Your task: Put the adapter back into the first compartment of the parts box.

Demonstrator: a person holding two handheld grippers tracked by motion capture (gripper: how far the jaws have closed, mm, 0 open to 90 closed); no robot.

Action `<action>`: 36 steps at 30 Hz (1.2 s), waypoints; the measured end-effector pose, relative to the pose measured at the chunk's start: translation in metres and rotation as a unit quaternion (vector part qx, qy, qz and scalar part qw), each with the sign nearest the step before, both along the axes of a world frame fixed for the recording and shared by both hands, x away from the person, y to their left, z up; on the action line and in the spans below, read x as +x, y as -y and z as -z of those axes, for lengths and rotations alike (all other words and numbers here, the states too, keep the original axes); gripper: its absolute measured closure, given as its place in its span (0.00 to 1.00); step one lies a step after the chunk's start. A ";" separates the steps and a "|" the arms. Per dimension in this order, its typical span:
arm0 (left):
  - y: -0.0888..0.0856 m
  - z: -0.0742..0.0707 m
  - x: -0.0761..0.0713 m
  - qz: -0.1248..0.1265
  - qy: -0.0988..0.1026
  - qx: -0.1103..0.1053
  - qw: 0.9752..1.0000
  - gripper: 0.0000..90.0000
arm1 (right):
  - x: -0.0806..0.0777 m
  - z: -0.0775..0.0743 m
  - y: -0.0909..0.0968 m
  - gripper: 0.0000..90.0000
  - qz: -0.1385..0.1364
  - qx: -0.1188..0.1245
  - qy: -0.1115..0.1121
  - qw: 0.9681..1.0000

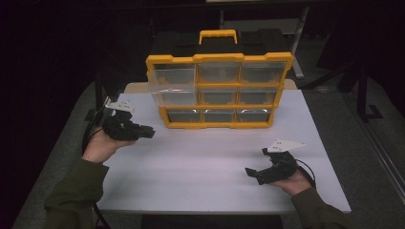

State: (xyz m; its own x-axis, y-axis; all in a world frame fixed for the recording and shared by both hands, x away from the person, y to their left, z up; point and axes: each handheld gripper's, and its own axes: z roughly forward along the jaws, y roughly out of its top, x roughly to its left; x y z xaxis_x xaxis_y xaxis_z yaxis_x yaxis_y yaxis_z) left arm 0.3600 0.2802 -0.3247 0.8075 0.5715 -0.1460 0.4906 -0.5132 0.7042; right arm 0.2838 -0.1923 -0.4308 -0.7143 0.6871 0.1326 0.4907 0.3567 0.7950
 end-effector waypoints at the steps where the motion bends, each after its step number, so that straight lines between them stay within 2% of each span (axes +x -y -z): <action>1: 0.000 -0.002 0.000 0.000 0.000 0.000 1.000 0.85 | 0.000 0.000 0.000 0.00 0.000 0.000 0.001 1.000; 15: -0.004 -0.034 0.007 0.010 0.008 -0.007 1.000 0.85 | 0.000 0.000 0.000 0.00 -0.001 0.000 -0.001 1.000; 18: -0.004 -0.042 0.008 0.012 0.012 -0.004 1.000 0.85 | 0.000 0.000 0.000 0.00 -0.001 0.000 -0.001 1.000; 36: -0.015 -0.092 0.015 0.012 0.034 -0.014 0.999 0.85 | 0.000 0.001 -0.001 0.00 0.000 -0.001 -0.002 1.000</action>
State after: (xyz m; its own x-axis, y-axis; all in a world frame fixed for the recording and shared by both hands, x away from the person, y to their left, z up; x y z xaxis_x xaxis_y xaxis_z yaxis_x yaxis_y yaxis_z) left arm 0.3749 0.2952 -0.2327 0.8300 0.5478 -0.1053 0.4281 -0.5045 0.7498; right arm 0.2843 -0.1913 -0.4315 -0.7136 0.6873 0.1354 0.4946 0.3575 0.7922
